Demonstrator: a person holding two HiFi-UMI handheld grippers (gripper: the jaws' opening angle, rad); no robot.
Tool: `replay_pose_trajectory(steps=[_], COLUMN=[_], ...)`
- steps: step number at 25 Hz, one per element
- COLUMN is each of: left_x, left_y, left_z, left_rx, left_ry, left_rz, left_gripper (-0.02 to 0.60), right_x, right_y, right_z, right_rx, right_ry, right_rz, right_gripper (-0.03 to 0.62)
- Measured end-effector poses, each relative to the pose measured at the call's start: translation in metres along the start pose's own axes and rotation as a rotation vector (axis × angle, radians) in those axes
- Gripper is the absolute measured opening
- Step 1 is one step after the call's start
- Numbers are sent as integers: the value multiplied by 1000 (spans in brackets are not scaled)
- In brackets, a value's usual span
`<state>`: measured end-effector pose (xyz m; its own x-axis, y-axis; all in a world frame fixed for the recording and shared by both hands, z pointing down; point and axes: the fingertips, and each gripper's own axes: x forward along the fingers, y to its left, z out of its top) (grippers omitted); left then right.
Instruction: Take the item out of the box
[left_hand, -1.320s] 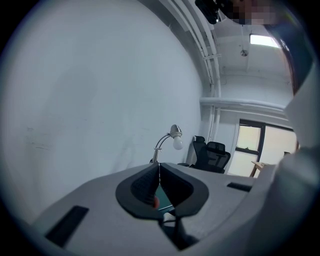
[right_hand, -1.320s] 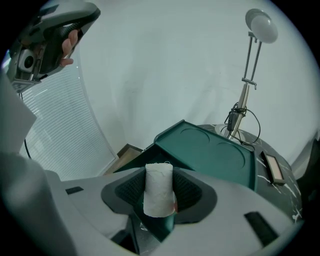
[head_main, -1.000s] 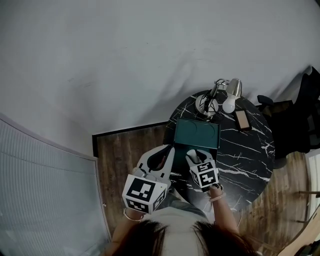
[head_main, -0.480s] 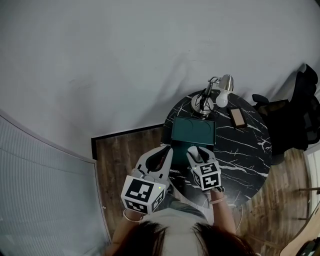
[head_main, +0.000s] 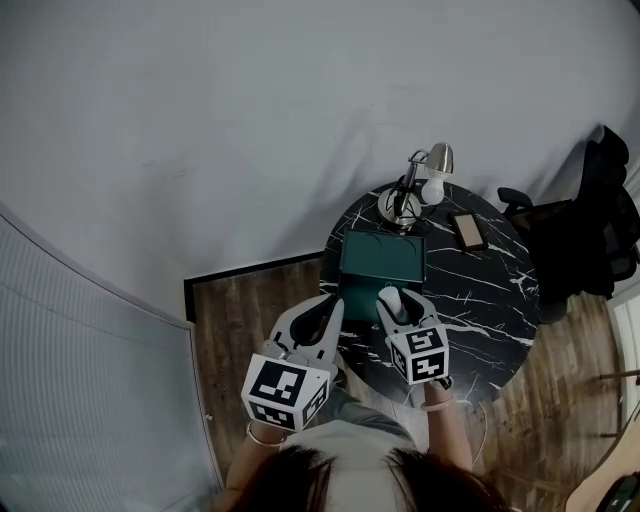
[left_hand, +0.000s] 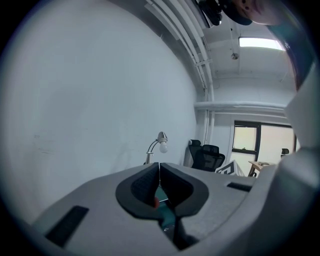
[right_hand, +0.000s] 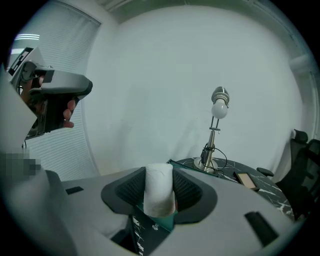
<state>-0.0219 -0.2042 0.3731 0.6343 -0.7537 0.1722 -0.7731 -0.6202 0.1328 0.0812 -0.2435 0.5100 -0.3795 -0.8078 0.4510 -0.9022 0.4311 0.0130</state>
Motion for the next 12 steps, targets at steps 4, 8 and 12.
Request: replay_pose_trajectory(steps=[4,8,12], left_x=[-13,-25,-36], left_y=[-9,-16,-24], left_z=[0,-1,0], left_rx=[8,15,22], left_ry=[-11,-21,-32], left_rz=[4,10,14], left_gripper=[12,12,12], right_x=[-15,-29,-42], right_y=[4,10,16], right_z=[6,12,19], right_rx=[-11,-15,-25], right_ry=[-31,-64,-92], right_rz=[-8,-13,-13], right_gripper=[184,184,184])
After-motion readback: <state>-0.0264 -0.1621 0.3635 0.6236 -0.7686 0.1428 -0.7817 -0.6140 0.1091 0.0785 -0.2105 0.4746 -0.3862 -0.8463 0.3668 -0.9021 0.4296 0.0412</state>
